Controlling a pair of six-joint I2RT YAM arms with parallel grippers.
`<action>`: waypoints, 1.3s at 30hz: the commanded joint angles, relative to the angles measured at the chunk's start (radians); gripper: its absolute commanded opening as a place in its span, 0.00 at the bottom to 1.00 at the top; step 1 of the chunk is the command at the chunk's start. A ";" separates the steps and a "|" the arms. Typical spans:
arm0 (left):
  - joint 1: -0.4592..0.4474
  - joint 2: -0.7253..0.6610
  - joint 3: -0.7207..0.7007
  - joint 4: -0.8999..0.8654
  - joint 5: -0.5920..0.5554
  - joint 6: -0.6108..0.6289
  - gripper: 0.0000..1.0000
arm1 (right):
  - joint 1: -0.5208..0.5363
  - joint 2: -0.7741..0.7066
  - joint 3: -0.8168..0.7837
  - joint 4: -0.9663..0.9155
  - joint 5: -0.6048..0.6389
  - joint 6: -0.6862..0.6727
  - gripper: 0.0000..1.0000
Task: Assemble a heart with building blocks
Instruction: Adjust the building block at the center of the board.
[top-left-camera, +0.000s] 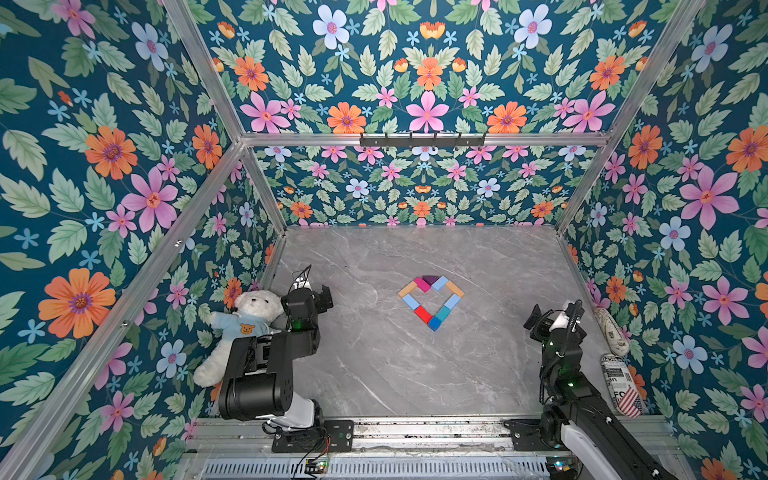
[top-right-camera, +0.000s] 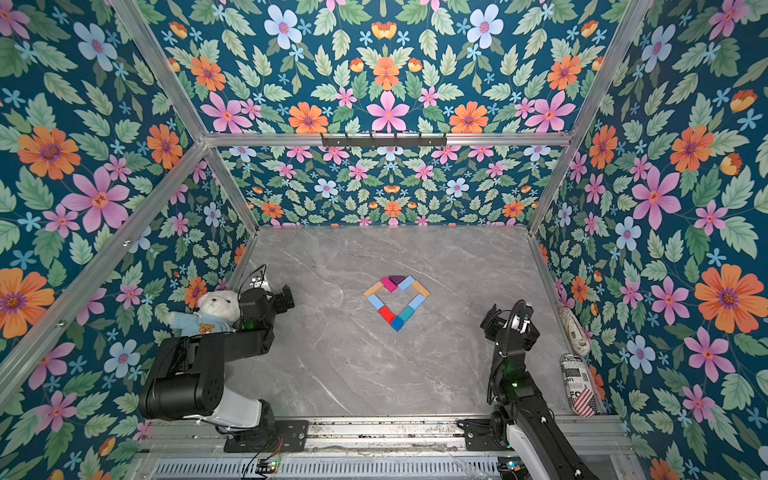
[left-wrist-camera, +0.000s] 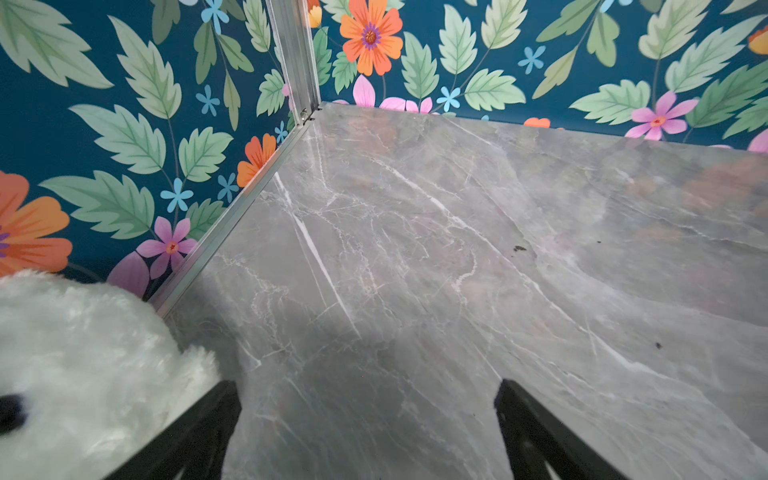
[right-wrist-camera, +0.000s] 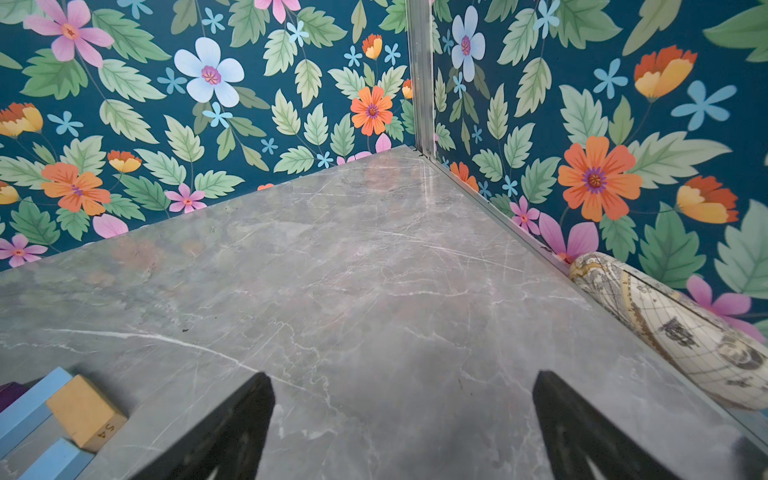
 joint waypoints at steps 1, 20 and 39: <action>0.000 -0.009 -0.010 0.065 0.051 -0.004 1.00 | 0.000 -0.001 0.005 -0.020 -0.039 -0.028 0.99; -0.028 -0.203 0.282 -0.500 -0.028 -0.212 1.00 | 0.372 0.596 0.875 -0.887 -0.384 -0.101 0.45; -0.193 -0.240 0.311 -0.636 -0.044 -0.297 1.00 | 0.570 0.998 0.970 -0.874 -0.538 0.035 0.18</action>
